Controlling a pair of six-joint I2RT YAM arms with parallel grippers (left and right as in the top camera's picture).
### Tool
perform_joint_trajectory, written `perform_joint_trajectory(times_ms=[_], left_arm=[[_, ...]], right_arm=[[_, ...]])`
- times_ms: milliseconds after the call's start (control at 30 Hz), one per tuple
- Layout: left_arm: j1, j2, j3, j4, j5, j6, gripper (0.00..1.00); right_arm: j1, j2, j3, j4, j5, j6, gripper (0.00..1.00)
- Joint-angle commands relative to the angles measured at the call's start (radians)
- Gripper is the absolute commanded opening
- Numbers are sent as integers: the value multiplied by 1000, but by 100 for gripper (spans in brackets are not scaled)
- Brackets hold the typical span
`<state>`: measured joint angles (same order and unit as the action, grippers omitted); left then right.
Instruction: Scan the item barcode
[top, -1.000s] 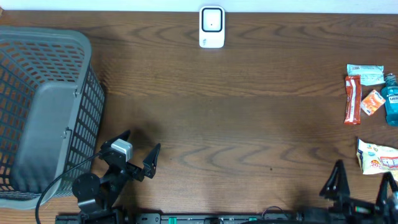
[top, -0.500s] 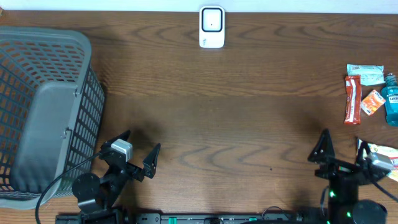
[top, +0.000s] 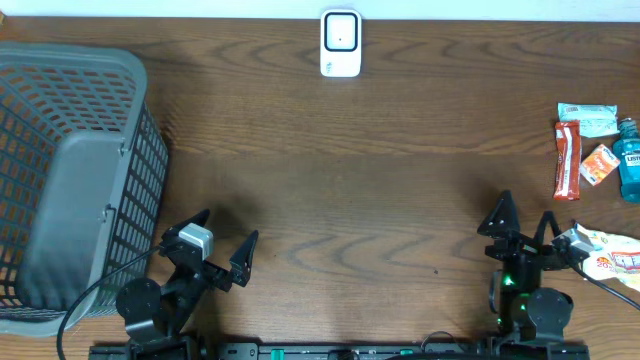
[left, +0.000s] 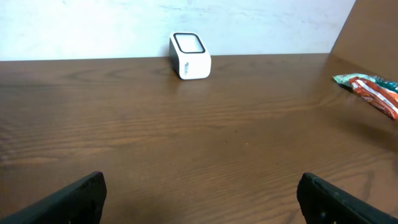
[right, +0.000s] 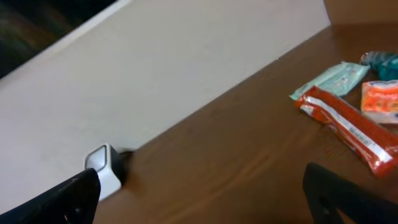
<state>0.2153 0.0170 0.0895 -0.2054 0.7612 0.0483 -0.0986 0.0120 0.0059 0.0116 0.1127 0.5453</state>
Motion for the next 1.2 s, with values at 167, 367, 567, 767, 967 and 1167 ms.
perform_joint_trajectory(times_ms=[167,367,567,767,967,1167], left_arm=[[2,-5,-17,-22,13,-5,98],[2,-5,-17,-22,13,-5,98],[2,-5,-17,-22,13,-5,98],[2,-5,-17,-22,13,-5,98],[2,-5,-17,-22,13,-5,98],[2,-5,-17,-22,13,-5,98]], right_arm=[[-3,-8,0,-66,88,-67,99],[-2,-8,0,-65,87,-136,99],[-2,-8,0,-65,87,-135,99],[-2,-7,0,-65,87,-135,99],[-2,-7,0,-65,87,-135,99],[-2,-7,0,-65,87,-135,99]])
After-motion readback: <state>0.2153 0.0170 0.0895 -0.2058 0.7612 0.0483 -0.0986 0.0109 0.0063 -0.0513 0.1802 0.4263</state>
